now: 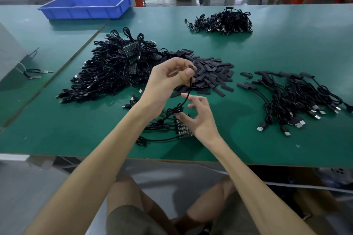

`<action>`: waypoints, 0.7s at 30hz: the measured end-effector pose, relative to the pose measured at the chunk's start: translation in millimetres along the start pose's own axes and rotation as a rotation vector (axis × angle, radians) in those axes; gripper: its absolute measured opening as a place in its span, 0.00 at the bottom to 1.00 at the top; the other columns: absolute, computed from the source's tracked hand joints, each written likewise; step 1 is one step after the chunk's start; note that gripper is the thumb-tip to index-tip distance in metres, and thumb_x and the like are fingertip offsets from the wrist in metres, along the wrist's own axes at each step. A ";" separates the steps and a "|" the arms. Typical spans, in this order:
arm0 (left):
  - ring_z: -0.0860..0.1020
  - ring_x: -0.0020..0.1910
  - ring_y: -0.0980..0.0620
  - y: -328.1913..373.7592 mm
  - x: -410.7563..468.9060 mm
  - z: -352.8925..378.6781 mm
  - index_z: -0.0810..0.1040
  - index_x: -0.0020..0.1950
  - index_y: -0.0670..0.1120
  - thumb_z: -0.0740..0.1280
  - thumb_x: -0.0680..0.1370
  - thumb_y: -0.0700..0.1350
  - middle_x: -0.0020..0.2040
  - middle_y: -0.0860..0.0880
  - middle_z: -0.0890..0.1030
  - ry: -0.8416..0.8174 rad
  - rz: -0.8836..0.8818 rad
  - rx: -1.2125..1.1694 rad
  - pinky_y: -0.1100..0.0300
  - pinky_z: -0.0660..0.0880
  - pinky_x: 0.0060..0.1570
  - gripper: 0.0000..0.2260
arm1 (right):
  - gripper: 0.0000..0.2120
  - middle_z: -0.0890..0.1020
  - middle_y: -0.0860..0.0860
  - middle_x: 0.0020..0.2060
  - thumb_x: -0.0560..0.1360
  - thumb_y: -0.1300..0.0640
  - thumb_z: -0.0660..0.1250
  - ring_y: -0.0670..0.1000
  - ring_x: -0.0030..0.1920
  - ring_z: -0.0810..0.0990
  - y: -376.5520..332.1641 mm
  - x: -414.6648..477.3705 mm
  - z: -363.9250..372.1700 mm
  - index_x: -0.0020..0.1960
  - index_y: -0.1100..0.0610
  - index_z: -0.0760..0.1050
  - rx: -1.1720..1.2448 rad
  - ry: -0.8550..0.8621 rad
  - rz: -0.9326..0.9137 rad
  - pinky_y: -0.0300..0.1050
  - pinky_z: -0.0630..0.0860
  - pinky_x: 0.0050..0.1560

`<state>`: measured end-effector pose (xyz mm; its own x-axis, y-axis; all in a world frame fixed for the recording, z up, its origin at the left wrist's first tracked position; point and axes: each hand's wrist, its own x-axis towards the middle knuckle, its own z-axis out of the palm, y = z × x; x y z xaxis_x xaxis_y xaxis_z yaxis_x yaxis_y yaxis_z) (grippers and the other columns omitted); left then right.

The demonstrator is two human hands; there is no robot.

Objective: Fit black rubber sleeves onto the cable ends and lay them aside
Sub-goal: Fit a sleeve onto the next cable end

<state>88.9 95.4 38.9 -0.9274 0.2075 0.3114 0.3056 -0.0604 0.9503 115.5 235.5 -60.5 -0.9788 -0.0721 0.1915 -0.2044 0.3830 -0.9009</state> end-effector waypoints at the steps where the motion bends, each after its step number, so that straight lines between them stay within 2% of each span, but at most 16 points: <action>1: 0.81 0.44 0.46 -3.0 -0.3 3.1 0.80 0.53 0.39 0.70 0.80 0.38 0.44 0.45 0.81 -0.009 -0.014 -0.016 0.52 0.79 0.50 0.04 | 0.26 0.71 0.43 0.61 0.77 0.51 0.76 0.46 0.60 0.74 0.2 -0.5 -1.5 0.73 0.46 0.73 0.052 0.001 -0.021 0.44 0.76 0.58; 3: 0.83 0.43 0.46 -12.5 -0.9 9.2 0.80 0.53 0.37 0.69 0.80 0.37 0.43 0.44 0.82 0.014 -0.061 0.009 0.50 0.82 0.49 0.04 | 0.20 0.75 0.41 0.62 0.79 0.54 0.74 0.48 0.59 0.76 0.3 -1.2 -5.1 0.68 0.40 0.75 0.159 0.008 -0.012 0.47 0.78 0.59; 4: 0.84 0.43 0.47 -18.1 -1.4 11.2 0.80 0.53 0.37 0.69 0.80 0.37 0.43 0.43 0.82 0.041 -0.085 0.046 0.49 0.83 0.50 0.04 | 0.17 0.80 0.42 0.61 0.80 0.57 0.71 0.48 0.59 0.78 0.5 -0.5 -7.1 0.65 0.41 0.76 0.226 0.023 0.017 0.48 0.78 0.61; 7: 0.84 0.41 0.50 -36.4 -2.9 12.9 0.81 0.53 0.38 0.70 0.80 0.37 0.42 0.45 0.83 0.061 -0.136 0.211 0.46 0.82 0.49 0.04 | 0.16 0.88 0.52 0.51 0.81 0.62 0.59 0.50 0.57 0.85 1.9 1.7 -12.9 0.65 0.54 0.79 0.500 0.062 0.125 0.47 0.77 0.64; 10: 0.84 0.44 0.48 -50.1 -7.2 11.8 0.83 0.56 0.42 0.72 0.79 0.41 0.46 0.46 0.86 -0.062 -0.165 0.416 0.49 0.82 0.51 0.07 | 0.13 0.88 0.55 0.49 0.85 0.57 0.59 0.55 0.54 0.86 5.5 2.2 -15.7 0.59 0.57 0.82 0.576 0.132 0.169 0.57 0.79 0.63; 12: 0.85 0.46 0.49 -55.0 -12.2 10.8 0.83 0.57 0.46 0.71 0.81 0.47 0.47 0.49 0.86 -0.117 -0.187 0.442 0.53 0.81 0.52 0.08 | 0.13 0.86 0.51 0.40 0.86 0.53 0.61 0.50 0.44 0.85 10.0 1.7 -14.3 0.54 0.56 0.83 0.500 0.194 0.171 0.53 0.80 0.55; 14: 0.85 0.45 0.52 -58.9 -17.4 8.0 0.82 0.55 0.48 0.66 0.83 0.52 0.46 0.51 0.86 -0.090 -0.202 0.429 0.55 0.81 0.50 0.10 | 0.14 0.81 0.48 0.32 0.86 0.50 0.60 0.46 0.37 0.80 12.6 0.9 -13.5 0.53 0.53 0.83 0.469 0.247 0.169 0.46 0.76 0.51; 16: 0.82 0.43 0.58 -64.1 -20.2 -0.6 0.80 0.51 0.51 0.67 0.81 0.55 0.45 0.54 0.83 -0.114 -0.188 0.601 0.60 0.79 0.47 0.08 | 0.14 0.78 0.47 0.30 0.87 0.50 0.60 0.47 0.36 0.76 13.5 1.3 -15.3 0.53 0.53 0.82 0.533 0.287 0.185 0.47 0.74 0.52; 18: 0.76 0.43 0.61 -66.3 -21.9 -11.2 0.81 0.50 0.51 0.72 0.79 0.54 0.44 0.56 0.79 -0.256 -0.185 0.856 0.65 0.74 0.45 0.07 | 0.15 0.77 0.47 0.29 0.87 0.50 0.60 0.48 0.35 0.75 11.9 2.2 -16.7 0.51 0.56 0.80 0.614 0.297 0.198 0.49 0.73 0.51; 21: 0.75 0.41 0.62 -60.4 -16.3 -24.3 0.82 0.48 0.50 0.74 0.77 0.54 0.42 0.58 0.78 -0.299 -0.293 0.939 0.71 0.69 0.37 0.09 | 0.17 0.75 0.47 0.27 0.87 0.49 0.58 0.48 0.32 0.74 10.1 2.6 -16.4 0.47 0.59 0.76 0.694 0.304 0.236 0.47 0.73 0.46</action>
<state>80.3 71.9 -23.4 -0.9401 0.3339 -0.0681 0.2411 0.7929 0.5596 111.0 254.3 -62.7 -0.9722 0.2324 -0.0273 -0.0480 -0.3123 -0.9488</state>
